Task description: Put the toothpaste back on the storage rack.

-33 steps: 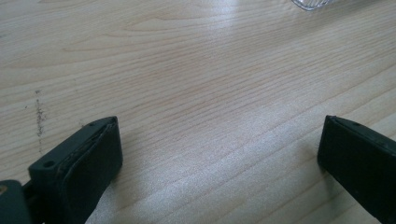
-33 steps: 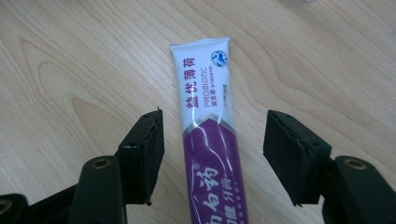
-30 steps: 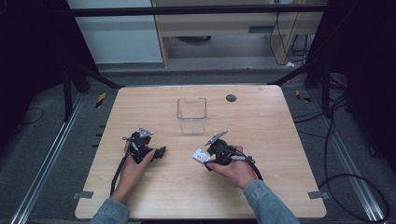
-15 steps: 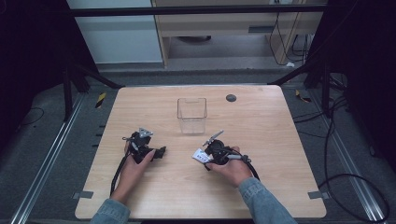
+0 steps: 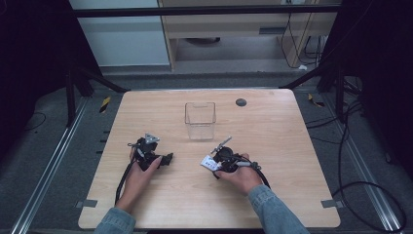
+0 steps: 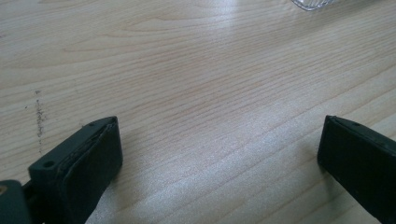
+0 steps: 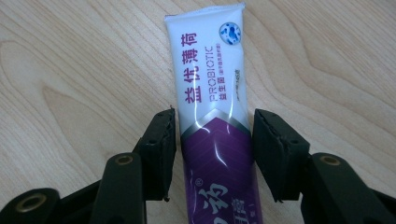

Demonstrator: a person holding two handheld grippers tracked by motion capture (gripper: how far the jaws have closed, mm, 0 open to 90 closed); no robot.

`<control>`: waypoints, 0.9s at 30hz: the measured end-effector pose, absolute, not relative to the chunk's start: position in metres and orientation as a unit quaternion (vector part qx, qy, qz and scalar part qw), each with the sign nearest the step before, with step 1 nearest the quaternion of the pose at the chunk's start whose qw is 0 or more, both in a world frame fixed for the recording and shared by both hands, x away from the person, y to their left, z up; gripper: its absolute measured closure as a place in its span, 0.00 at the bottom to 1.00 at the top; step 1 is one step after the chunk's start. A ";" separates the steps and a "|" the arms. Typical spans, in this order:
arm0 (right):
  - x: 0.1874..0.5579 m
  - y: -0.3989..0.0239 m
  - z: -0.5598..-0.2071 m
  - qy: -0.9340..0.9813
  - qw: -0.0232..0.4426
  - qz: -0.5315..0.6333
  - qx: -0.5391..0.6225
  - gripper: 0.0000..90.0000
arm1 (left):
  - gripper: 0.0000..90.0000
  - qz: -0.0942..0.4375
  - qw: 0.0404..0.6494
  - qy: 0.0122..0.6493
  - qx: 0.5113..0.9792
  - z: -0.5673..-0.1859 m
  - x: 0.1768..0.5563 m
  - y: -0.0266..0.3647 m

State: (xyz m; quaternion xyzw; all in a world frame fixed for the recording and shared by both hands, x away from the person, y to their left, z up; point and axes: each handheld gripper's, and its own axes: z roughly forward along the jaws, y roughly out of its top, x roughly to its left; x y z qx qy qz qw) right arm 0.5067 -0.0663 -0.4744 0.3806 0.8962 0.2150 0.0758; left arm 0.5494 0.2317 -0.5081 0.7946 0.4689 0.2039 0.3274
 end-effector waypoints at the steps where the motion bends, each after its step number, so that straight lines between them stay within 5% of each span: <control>1: 0.507 -0.066 -0.475 0.896 0.076 0.215 0.380 0.56 | 0.00 0.204 0.327 0.469 0.795 -0.508 0.549 0.232; 16: 0.508 -0.065 -0.475 0.902 0.078 0.202 0.373 0.63 | 0.00 0.203 0.328 0.469 0.795 -0.508 0.549 0.232; 27: 0.508 -0.067 -0.472 0.901 0.072 0.202 0.376 0.79 | 0.00 0.204 0.327 0.469 0.795 -0.508 0.550 0.232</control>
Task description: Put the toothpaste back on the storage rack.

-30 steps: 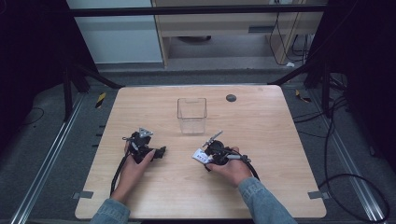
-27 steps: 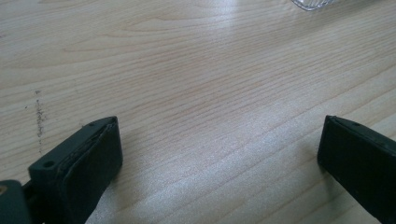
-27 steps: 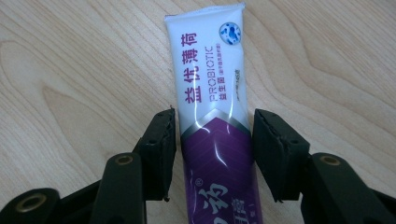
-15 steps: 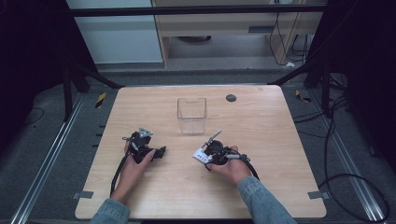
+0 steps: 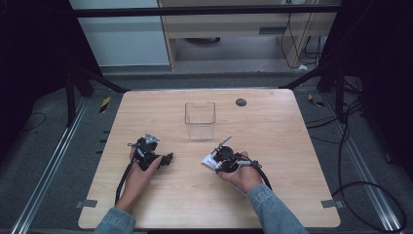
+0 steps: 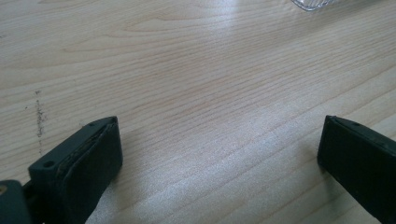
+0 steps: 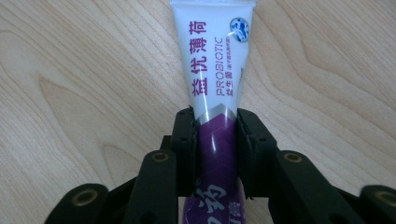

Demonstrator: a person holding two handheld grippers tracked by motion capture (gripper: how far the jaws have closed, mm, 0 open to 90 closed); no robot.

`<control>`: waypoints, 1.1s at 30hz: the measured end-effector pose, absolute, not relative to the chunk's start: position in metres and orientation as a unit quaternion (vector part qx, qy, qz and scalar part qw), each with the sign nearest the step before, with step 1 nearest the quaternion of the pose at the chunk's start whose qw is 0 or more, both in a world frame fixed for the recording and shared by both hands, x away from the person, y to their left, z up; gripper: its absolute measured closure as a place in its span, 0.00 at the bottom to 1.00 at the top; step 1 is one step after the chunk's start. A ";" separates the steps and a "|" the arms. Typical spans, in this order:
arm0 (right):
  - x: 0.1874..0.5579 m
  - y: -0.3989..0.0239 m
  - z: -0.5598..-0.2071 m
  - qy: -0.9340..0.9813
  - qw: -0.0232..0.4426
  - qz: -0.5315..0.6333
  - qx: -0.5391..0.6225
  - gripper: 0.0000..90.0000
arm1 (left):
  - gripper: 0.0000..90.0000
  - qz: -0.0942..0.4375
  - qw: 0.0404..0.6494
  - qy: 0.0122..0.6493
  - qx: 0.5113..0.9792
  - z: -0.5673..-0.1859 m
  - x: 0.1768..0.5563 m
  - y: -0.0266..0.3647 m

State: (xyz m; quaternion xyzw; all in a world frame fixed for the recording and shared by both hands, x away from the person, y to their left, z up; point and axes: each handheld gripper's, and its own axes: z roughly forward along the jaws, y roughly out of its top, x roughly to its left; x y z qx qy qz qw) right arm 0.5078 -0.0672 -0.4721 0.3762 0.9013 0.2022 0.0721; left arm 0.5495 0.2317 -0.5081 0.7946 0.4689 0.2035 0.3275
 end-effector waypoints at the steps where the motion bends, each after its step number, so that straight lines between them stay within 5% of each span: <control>1: 0.507 -0.067 -0.472 0.900 0.071 0.203 0.378 0.80 | 0.00 0.204 0.327 0.469 0.795 -0.508 0.550 0.232; 13: 0.502 -0.072 -0.463 0.890 0.072 0.229 0.388 0.88 | 0.00 0.204 0.328 0.469 0.794 -0.508 0.550 0.232; 33: 0.522 -0.131 -0.387 0.837 0.139 0.308 0.431 0.88 | 0.00 0.204 0.327 0.469 0.795 -0.508 0.550 0.232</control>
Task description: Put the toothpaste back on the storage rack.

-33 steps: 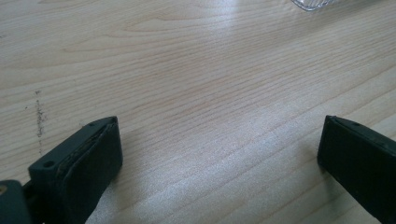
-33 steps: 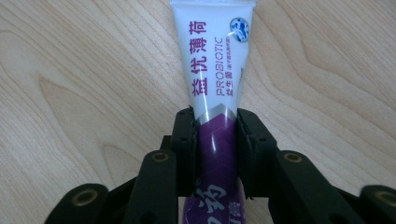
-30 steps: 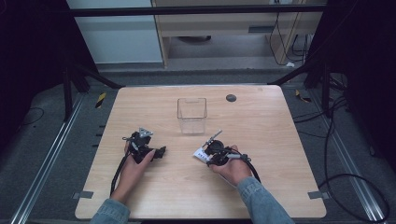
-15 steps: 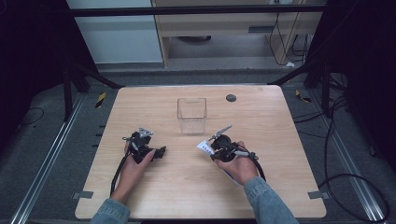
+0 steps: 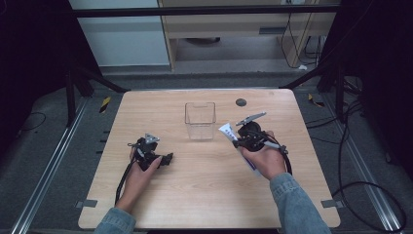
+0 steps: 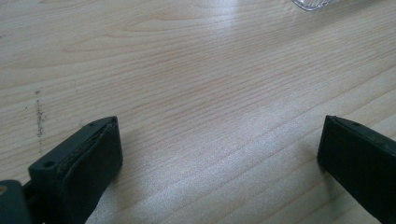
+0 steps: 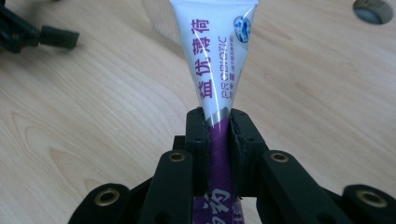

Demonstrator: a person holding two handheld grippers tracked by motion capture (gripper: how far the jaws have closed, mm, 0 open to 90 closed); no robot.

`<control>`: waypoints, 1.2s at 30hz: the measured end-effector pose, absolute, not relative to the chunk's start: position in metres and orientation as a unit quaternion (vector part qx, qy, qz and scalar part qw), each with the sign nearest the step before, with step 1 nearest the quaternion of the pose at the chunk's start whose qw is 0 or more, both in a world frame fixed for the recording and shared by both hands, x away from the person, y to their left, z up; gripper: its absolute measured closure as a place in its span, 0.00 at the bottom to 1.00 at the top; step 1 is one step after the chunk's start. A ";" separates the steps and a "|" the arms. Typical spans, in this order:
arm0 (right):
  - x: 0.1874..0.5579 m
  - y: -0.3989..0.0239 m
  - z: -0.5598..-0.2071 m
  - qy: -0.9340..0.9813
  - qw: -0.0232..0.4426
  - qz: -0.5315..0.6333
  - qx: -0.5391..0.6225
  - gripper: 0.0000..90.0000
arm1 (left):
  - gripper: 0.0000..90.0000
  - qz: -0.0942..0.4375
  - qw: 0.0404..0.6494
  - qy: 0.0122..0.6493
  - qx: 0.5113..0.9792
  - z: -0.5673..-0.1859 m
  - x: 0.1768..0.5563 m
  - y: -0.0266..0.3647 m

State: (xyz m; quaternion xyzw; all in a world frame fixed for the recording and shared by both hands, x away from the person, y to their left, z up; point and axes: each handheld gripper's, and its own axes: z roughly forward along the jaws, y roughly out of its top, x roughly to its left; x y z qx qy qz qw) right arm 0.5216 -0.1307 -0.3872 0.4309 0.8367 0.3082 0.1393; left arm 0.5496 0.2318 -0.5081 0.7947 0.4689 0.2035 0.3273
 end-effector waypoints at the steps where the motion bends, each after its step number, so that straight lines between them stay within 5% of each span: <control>1: 0.523 -0.132 -0.385 0.834 0.143 0.314 0.431 0.88 | 0.00 0.204 0.327 0.469 0.795 -0.508 0.550 0.232; 36: 0.562 -0.109 -0.341 0.783 0.192 0.408 0.428 0.88 | 0.00 0.204 0.327 0.468 0.795 -0.508 0.550 0.232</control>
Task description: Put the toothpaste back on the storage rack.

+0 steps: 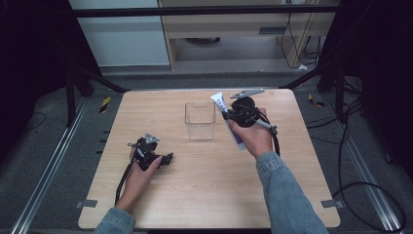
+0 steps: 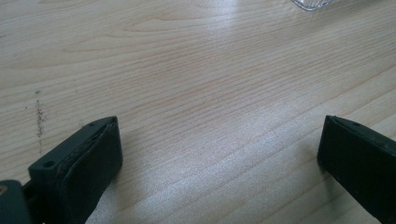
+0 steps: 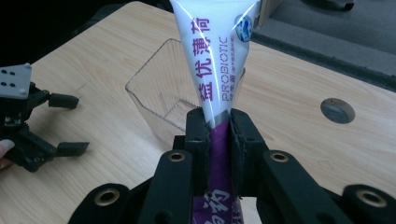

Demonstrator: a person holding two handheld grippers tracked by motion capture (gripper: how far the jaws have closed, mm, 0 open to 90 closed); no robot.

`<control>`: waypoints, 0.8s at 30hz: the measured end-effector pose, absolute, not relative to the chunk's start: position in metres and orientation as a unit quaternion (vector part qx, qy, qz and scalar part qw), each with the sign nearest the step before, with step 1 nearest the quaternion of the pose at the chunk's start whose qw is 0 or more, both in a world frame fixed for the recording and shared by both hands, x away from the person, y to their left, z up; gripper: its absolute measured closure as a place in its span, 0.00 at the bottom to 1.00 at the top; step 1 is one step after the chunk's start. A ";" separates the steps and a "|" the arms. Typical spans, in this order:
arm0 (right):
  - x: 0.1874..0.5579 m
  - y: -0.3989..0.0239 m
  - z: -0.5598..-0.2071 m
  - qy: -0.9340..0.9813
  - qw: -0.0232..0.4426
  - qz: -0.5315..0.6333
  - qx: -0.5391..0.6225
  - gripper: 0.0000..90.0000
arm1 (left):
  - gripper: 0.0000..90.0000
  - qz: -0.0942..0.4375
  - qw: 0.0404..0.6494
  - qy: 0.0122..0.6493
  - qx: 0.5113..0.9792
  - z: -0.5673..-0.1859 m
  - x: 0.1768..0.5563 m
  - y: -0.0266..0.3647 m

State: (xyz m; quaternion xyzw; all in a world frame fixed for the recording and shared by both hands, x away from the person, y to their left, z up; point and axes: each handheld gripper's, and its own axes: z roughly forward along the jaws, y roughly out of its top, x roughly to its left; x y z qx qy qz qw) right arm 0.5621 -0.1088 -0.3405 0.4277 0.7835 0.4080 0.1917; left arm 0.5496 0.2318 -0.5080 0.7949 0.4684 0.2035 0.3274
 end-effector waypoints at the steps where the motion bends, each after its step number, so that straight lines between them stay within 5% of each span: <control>1: 0.563 -0.108 -0.340 0.783 0.192 0.409 0.429 0.88 | 0.00 0.203 0.327 0.468 0.795 -0.508 0.550 0.232; 24: 0.586 -0.091 -0.322 0.774 0.199 0.422 0.428 0.88 | 0.00 0.205 0.328 0.468 0.795 -0.508 0.550 0.232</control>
